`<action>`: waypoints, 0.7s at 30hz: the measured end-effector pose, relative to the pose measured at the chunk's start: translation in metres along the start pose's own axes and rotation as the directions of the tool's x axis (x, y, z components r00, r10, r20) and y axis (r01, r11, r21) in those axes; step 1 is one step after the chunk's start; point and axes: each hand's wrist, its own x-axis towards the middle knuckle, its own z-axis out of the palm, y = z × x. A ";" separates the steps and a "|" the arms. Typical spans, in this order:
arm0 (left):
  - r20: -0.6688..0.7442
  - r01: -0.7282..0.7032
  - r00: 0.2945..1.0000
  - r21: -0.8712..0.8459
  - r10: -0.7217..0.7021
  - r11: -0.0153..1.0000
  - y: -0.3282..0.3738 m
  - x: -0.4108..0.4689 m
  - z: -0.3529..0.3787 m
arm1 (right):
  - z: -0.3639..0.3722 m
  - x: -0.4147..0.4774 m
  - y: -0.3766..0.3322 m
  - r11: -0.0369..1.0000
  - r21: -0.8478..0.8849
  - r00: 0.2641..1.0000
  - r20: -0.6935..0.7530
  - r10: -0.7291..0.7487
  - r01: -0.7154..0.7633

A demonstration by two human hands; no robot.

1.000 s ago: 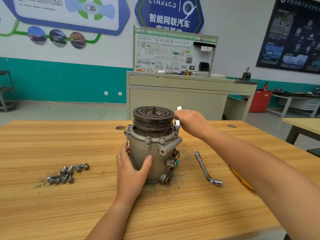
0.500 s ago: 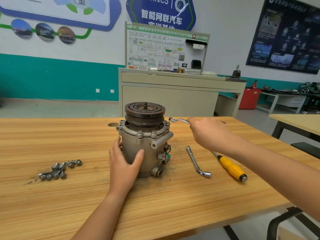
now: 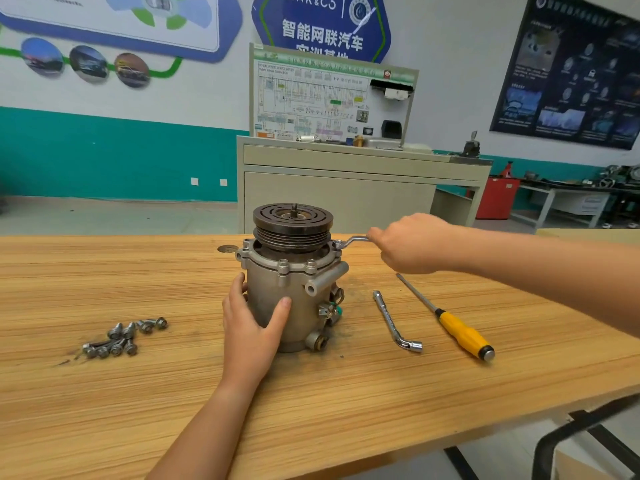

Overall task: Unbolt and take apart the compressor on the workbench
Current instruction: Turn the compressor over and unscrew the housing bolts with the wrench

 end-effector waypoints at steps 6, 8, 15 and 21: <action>-0.003 0.003 1.000 0.002 -0.003 1.000 -0.004 0.001 0.000 | 0.022 0.058 0.004 0.998 0.055 0.979 -0.202 -0.011 0.023; -0.001 0.007 1.000 0.005 -0.007 1.000 -0.006 0.002 0.001 | 0.031 0.075 -0.005 0.980 0.180 0.942 -0.334 -0.021 0.086; -0.009 -0.003 1.000 0.032 0.003 0.999 -0.007 0.005 0.002 | 0.048 0.067 -0.008 0.886 0.449 0.819 -0.548 0.171 0.116; -0.002 0.001 1.000 0.023 -0.001 1.000 -0.005 0.004 0.002 | 0.043 0.008 -0.005 0.780 0.621 0.851 -0.363 0.378 -0.082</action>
